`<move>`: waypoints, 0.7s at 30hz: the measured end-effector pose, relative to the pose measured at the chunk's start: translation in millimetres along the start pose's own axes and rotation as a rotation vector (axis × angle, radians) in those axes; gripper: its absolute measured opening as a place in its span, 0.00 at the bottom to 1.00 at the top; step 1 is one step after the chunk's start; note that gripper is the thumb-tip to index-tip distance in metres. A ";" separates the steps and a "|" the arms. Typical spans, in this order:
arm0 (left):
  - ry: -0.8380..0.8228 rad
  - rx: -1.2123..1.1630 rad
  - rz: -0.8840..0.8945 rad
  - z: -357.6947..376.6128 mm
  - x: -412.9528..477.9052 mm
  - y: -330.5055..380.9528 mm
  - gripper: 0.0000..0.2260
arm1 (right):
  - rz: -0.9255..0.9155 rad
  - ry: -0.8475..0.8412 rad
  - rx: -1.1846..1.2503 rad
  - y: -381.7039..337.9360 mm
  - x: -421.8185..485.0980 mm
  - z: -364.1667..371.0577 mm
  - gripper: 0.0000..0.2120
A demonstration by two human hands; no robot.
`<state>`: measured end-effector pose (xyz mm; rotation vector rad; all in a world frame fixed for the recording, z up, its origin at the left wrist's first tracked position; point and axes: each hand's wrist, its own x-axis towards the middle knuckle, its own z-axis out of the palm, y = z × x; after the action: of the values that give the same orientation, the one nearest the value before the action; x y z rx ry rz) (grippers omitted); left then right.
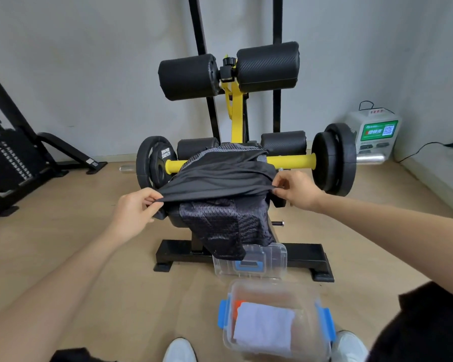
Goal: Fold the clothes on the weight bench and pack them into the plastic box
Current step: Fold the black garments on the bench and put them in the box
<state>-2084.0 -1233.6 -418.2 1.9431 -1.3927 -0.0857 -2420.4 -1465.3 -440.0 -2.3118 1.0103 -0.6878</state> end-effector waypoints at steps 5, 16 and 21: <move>0.076 -0.127 -0.032 -7.3 5.7 14.5 0.06 | 0.105 0.157 0.210 -17.4 0.3 -17.0 0.05; 0.196 -0.051 -0.040 -35.5 -6.4 41.5 0.06 | 0.003 0.316 -0.069 -52.7 -15.1 -48.7 0.05; 0.079 0.073 -0.027 -33.1 -7.0 32.7 0.06 | -0.017 0.285 -0.147 -47.3 -11.7 -45.4 0.04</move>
<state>-2098.0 -1215.3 -377.2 2.0032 -1.3344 0.0295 -2431.9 -1440.1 -379.4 -2.3956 1.2037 -1.0021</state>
